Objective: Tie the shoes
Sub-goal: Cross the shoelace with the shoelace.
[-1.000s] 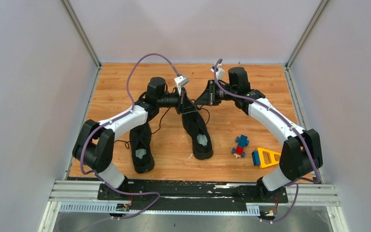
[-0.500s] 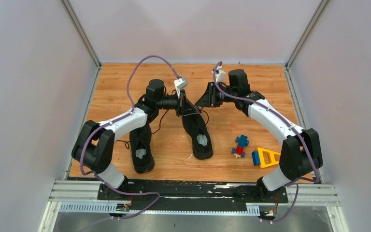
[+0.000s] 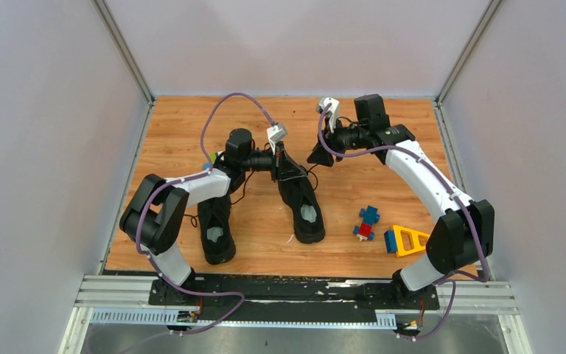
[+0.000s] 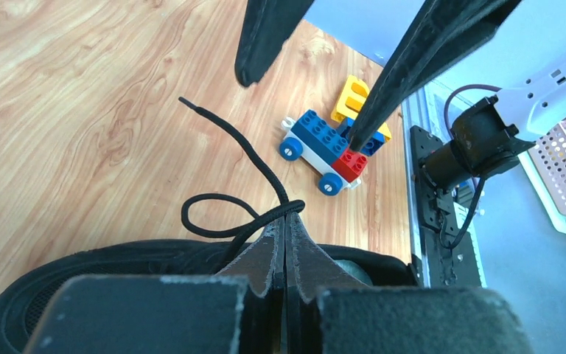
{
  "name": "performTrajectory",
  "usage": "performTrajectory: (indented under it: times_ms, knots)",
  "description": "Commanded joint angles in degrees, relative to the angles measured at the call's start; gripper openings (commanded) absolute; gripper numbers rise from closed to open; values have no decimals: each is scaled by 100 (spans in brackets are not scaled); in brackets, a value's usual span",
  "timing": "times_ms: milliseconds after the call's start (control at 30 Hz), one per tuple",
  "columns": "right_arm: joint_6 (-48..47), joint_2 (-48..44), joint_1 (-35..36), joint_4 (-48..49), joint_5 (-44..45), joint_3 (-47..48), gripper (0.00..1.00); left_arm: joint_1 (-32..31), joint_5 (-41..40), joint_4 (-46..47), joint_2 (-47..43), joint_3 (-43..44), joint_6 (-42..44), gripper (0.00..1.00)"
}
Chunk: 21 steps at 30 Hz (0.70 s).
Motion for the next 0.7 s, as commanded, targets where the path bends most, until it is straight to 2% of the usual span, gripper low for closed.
performTrajectory:
  times_ms: [0, 67, 267, 567, 600, 667]
  knots:
    - [-3258, 148, -80, -1539, -604, 583, 46, 7, 90, 422, -20, -67, 244, 0]
    - [-4341, 268, -75, -2199, -561, 726, 46, 7, 134, 387, -39, -79, 318, 0]
    - [-6026, 480, 105, -2427, 277, 696, 48, 7, 159, 368, -15, -43, 404, 0]
    - [-6347, 666, 410, -2108, 699, 701, 47, 7, 215, 326, -25, -28, 400, 0]
    - [-6364, 672, 437, -2090, 729, 686, 44, 7, 217, 303, -33, -23, 409, 0]
    - [-6396, 680, 487, -2087, 813, 659, 32, 7, 190, 267, -50, -20, 435, 0]
